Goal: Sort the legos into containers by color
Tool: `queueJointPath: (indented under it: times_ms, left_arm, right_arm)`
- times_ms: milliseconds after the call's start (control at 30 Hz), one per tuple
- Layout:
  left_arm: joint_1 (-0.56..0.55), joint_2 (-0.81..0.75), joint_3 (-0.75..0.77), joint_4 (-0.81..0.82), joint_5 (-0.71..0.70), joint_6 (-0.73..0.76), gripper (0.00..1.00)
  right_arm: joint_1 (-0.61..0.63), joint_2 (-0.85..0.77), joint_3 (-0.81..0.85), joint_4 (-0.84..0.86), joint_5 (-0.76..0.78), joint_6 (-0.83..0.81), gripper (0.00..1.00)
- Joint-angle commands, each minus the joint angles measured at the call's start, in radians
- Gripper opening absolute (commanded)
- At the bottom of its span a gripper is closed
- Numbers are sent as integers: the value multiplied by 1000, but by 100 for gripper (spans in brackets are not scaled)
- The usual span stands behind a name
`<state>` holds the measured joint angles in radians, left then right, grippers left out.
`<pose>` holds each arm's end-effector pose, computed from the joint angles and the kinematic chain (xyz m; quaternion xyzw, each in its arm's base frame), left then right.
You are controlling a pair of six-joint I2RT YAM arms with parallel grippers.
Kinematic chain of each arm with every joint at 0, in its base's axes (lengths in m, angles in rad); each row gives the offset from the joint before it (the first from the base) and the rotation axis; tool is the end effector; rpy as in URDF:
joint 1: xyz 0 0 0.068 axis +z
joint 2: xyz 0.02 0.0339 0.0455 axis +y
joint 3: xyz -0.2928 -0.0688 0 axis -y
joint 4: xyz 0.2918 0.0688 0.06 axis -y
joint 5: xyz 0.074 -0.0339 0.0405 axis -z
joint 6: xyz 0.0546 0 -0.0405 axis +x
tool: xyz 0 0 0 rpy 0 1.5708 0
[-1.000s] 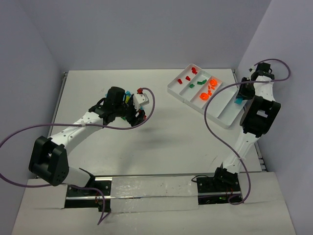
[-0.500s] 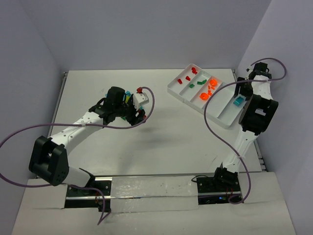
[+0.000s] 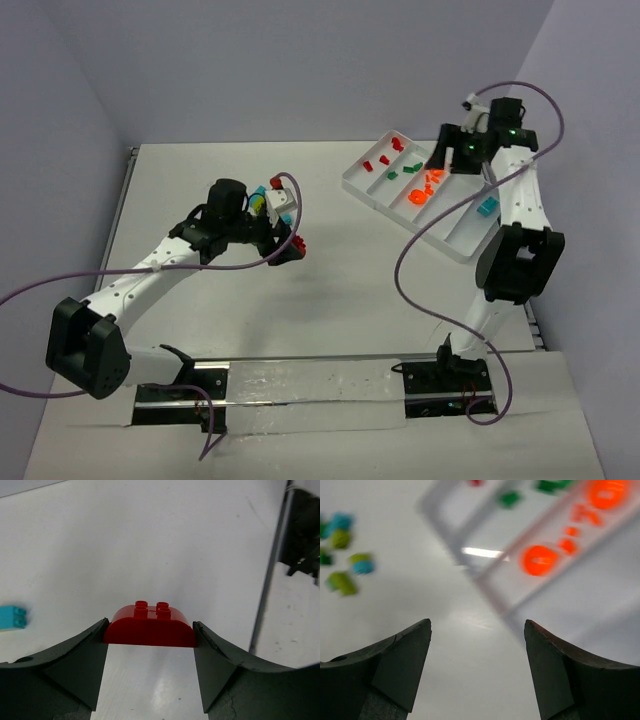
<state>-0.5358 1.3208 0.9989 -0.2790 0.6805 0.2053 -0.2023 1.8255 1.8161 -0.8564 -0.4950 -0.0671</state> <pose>0.2743 -0.2028 0.2960 0.4470 0.7210 -0.3635 0.3849 0.4609 -0.0681 0.3612 -0.0229 0.9136 0.1829 0.3626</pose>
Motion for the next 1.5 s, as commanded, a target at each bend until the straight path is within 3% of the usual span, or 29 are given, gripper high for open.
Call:
queueJointPath:
  times_ms: [0,133,300,567,867,1133,1267,1400,1467]
  left_arm:
    - [-1,-52,-9,44,139,-121,8]
    - [-1,-58,9,78,135,-184,7]
    - [-3,-59,32,113,70,-256,8]
    - [-11,-71,43,22,-61,-109,8]
    - [-21,-74,20,27,-75,-95,8]
    - [-33,-51,43,20,-91,-80,8]
    - [-38,-45,43,22,-102,-81,8]
    - [-38,-40,51,25,-139,-84,8]
    - [-38,-39,53,29,-169,-87,7]
  right_arm:
    - [179,-143,-191,166,-369,178,82]
    - [306,-109,-267,238,-596,302,82]
    - [400,-80,-343,295,-669,343,83]
    - [559,-85,-317,246,-550,314,86]
    - [668,-63,-260,192,-462,281,85]
    - [734,-19,-220,177,-478,277,83]
    - [755,-18,-224,178,-475,276,76]
    - [767,-15,-227,176,-455,272,45]
    - [765,-6,-218,165,-454,260,34]
